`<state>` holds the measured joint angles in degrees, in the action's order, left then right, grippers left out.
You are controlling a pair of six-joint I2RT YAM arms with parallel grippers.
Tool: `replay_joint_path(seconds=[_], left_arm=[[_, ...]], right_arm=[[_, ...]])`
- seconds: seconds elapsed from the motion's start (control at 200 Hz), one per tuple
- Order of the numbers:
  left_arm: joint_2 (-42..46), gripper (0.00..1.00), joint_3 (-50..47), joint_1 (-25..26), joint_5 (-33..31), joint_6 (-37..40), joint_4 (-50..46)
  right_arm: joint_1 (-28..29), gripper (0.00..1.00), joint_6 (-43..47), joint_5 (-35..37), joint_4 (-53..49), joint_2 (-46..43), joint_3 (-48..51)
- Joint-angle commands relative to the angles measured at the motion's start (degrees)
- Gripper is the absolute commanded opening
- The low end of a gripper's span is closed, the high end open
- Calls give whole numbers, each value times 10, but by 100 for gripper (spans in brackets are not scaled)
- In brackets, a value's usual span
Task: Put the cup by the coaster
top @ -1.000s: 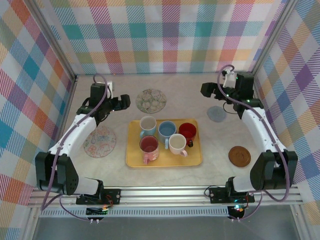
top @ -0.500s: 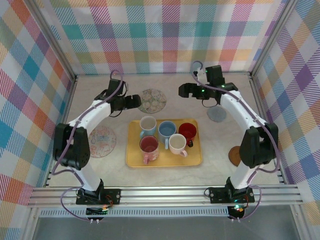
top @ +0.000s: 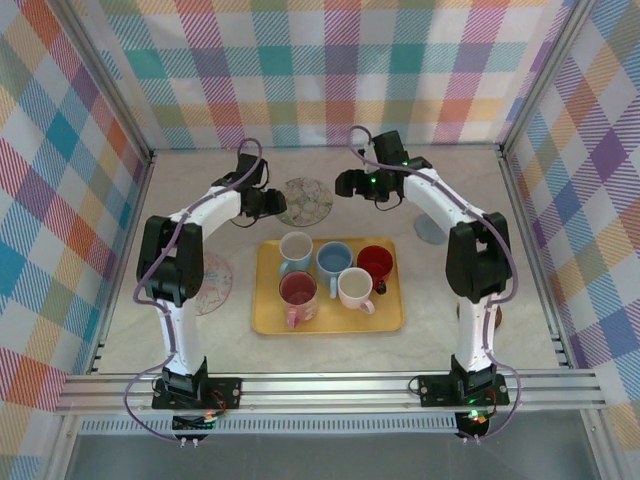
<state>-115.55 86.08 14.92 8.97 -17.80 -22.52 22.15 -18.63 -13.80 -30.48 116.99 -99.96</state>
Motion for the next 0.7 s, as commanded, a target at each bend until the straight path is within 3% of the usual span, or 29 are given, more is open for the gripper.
replay_joint_path(seconds=[0.0, 0.695], left_arm=[[-28, 33, 30, 3, 5, 4, -17], [-144, 32, 120, 3, -14, 38, -73]], right_arm=[[13, 78, -17, 15, -20, 34, -34], [60, 64, -52, 104, -114, 241, -252]])
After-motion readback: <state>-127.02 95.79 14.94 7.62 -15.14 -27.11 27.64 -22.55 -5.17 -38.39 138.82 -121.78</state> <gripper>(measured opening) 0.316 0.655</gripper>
